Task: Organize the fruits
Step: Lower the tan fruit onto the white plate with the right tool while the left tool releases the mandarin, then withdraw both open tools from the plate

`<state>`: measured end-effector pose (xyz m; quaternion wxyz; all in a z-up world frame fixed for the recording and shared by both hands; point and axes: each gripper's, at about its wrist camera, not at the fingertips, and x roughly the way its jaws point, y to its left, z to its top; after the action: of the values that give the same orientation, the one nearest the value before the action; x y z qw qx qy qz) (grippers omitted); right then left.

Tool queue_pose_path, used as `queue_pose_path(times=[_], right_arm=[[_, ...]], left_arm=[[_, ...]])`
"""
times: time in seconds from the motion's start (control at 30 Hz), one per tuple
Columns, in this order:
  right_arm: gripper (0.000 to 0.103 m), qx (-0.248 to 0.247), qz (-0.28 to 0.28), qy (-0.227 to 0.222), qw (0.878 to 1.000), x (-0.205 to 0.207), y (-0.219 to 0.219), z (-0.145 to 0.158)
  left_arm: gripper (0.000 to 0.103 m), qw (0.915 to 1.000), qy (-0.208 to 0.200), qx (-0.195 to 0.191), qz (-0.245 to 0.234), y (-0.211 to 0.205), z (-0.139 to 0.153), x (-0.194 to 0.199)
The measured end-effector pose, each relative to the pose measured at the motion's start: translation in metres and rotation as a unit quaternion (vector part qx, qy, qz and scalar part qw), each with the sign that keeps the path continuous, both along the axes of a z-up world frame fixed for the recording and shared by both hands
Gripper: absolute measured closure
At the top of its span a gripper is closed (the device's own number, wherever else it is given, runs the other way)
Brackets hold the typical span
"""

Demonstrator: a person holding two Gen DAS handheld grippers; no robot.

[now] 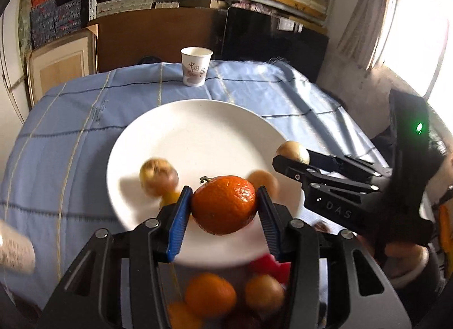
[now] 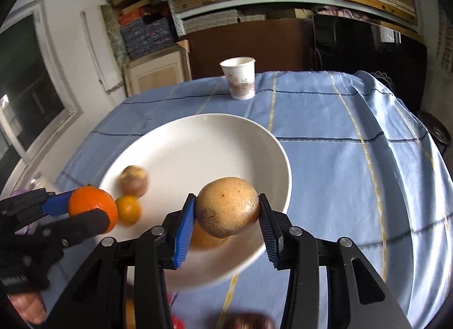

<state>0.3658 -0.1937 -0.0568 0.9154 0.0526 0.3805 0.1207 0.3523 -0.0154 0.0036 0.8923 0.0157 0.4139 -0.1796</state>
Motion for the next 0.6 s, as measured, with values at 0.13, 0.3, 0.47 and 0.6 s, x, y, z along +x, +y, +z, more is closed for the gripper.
queue_pose_path(times=[0.13, 0.3, 0.47, 0.6], right_arm=[[0.059, 0.005, 0.004, 0.019, 1.0, 0.023, 0.002, -0.011], [0.058, 0.003, 0.0, 0.034, 0.999, 0.037, 0.001, -0.021], [0.058, -0.019, 0.008, 0.031, 0.999, 0.036, 0.007, -0.023], [0.042, -0.031, 0.0, 0.007, 1.0, 0.025, 0.003, -0.01]], left_arm=[[0.057, 0.9995, 0.01, 0.03, 0.003, -0.014, -0.015, 0.026], [0.057, 0.9985, 0.032, 0.044, 0.002, -0.021, -0.036, 0.044], [0.056, 0.998, 0.036, 0.052, 0.009, -0.022, -0.046, 0.047], [0.03, 0.9972, 0.006, 0.069, 0.028, -0.017, -0.031, 0.035]])
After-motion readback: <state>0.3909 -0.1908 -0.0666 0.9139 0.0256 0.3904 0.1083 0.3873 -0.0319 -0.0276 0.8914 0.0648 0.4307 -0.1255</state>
